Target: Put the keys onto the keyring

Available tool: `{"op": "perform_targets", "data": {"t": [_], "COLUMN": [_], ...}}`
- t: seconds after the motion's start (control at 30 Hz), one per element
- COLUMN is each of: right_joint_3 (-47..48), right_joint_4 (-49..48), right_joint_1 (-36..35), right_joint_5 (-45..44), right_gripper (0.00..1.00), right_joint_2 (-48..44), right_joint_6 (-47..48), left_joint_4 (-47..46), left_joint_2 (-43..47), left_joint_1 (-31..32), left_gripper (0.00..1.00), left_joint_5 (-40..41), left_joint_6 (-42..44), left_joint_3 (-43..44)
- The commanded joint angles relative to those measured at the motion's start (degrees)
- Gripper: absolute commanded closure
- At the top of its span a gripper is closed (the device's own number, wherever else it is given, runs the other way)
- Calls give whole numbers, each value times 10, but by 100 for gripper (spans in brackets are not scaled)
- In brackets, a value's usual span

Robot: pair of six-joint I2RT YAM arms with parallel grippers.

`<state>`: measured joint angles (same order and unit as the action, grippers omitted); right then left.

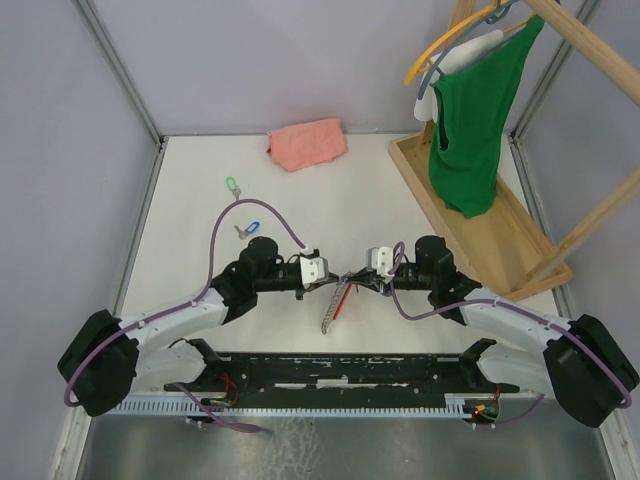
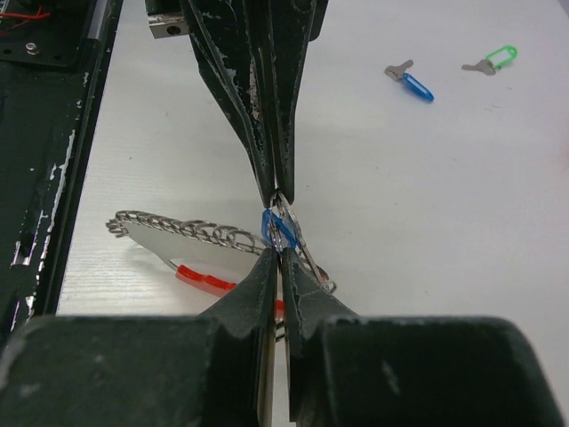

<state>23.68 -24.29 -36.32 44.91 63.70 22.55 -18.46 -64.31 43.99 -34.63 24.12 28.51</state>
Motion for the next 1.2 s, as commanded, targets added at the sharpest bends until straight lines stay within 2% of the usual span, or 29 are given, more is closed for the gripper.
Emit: {"op": "perform_targets", "data": {"t": [0.0, 0.1, 0.2, 0.3, 0.63, 0.9, 1.03, 1.17], "right_joint_3": [28, 31, 32, 26, -37, -55, -61, -58], "right_joint_4": [9, 12, 11, -6, -196, -312, -354, -320], "right_joint_1": [-2, -4, -5, -4, -4, -4, -4, -4], "right_joint_5": [-2, -1, -3, -11, -67, -83, -81, -75], "right_gripper": [89, 89, 98, 100, 100, 99, 100, 100], "right_joint_2": [12, 17, 20, 15, -4, 19, 38, 29], "right_joint_6": [-3, -5, -5, -12, -100, -162, -180, -159], "left_joint_4": [-47, -47, -45, -39, -32, -66, -119, -114], "left_joint_2": [-8, -12, -16, -13, 22, -3, -21, 8], "left_joint_1": [6, 7, 8, 9, 10, 24, 42, 42], "left_gripper": [97, 97, 97, 97, 97, 97, 88, 62], "left_joint_5": [-27, -27, -25, -15, 66, 116, 127, 179], "left_joint_6": [-28, -28, -29, -30, -95, -155, -177, -141], "left_joint_3": [13, 14, 15, 13, -35, -67, -77, -84]}}
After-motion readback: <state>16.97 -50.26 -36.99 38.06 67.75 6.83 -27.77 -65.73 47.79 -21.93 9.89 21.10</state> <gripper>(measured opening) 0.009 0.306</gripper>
